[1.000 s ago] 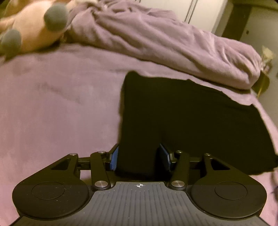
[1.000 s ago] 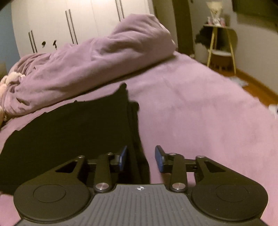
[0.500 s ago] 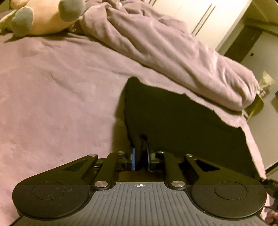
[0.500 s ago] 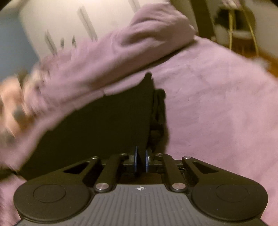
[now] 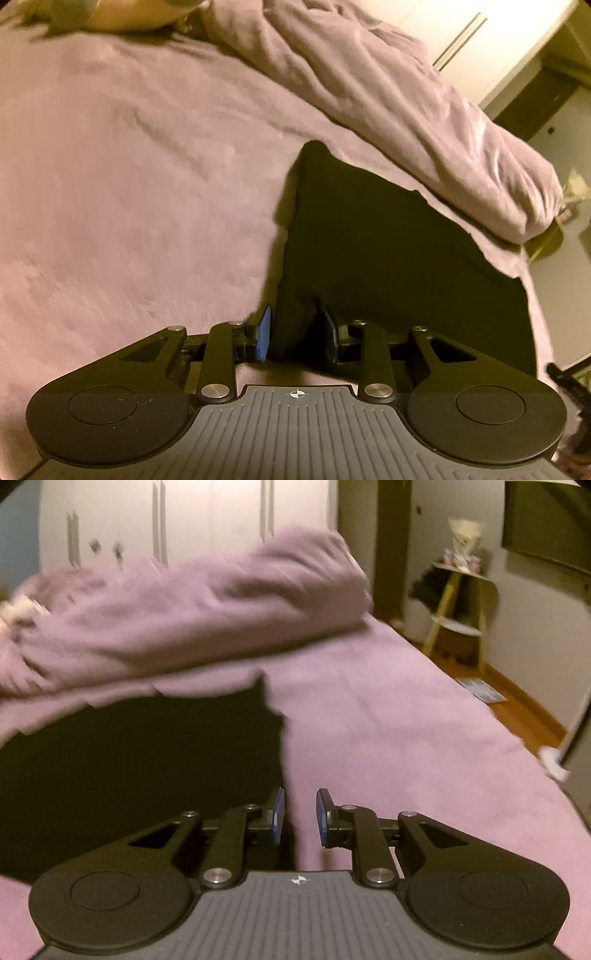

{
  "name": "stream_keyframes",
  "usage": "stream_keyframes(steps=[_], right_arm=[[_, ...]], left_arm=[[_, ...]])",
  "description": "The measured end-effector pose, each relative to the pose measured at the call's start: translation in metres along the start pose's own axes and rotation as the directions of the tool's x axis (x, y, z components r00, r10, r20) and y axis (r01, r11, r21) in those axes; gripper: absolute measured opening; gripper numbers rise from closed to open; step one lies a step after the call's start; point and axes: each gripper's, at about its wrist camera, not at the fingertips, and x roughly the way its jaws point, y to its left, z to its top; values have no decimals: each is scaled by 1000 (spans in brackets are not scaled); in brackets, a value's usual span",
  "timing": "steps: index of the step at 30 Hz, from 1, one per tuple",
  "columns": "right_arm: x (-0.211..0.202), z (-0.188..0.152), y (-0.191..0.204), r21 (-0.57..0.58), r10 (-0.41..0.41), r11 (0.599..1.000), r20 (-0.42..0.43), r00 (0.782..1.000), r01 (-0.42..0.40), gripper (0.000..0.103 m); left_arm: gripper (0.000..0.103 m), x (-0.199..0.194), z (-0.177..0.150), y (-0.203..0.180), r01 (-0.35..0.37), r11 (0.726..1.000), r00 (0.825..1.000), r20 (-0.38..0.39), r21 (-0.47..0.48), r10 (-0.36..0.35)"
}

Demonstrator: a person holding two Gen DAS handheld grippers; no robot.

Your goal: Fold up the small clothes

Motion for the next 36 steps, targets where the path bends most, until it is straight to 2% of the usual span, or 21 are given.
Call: stream_keyframes(steps=[3, 6, 10, 14, 17, 20, 22, 24, 27, 29, 31, 34, 36], right_arm=[[7, -6, 40, -41, 117, 992, -31, 993, -118, 18], [13, -22, 85, -103, 205, 972, -78, 976, -212, 18], [14, -44, 129, -169, 254, 947, -117, 960, -272, 18], [18, -64, 150, -293, 220, 928, -72, 973, -232, 18], [18, -65, 148, -298, 238, 922, -65, 969, -246, 19], [16, -57, 144, -275, 232, 930, -73, 970, -243, 19], [13, -55, 141, -259, 230, 936, -65, 971, -239, 18], [18, -59, 146, -268, 225, 934, -68, 972, -235, 18], [24, -67, 149, -311, 216, 922, -83, 973, -231, 18], [22, -57, 144, -272, 229, 929, -108, 967, -251, 18], [16, -49, 134, -222, 240, 941, -95, 966, -256, 17], [3, -42, 112, -197, 182, 963, -34, 983, -185, 17], [-3, -40, 94, -212, 92, 973, -6, 996, -91, 19]], left_arm=[[33, 11, 2, 5, 36, 996, 999, -4, -78, -36], [34, 17, 7, 5, 91, 986, 996, 3, -142, -91], [37, 22, 13, 13, 143, 964, 990, 25, -224, -141], [38, 23, 14, 30, 204, 927, 979, 39, -315, -202], [38, 33, 13, 32, 191, 928, 980, 5, -319, -200], [37, 40, 17, 27, 195, 931, 979, 1, -309, -205], [30, 41, 20, 25, 204, 925, 977, 5, -322, -213], [18, 43, 23, 25, 194, 923, 979, 0, -332, -206], [14, 44, 23, 25, 194, 919, 979, 4, -344, -205], [12, 40, 25, 22, 194, 923, 980, 14, -332, -201], [11, 35, 28, 18, 183, 934, 982, 14, -306, -187], [11, 26, 35, 5, 180, 954, 983, 17, -240, -181], [10, 22, 41, -7, 190, 960, 981, 19, -206, -191]])
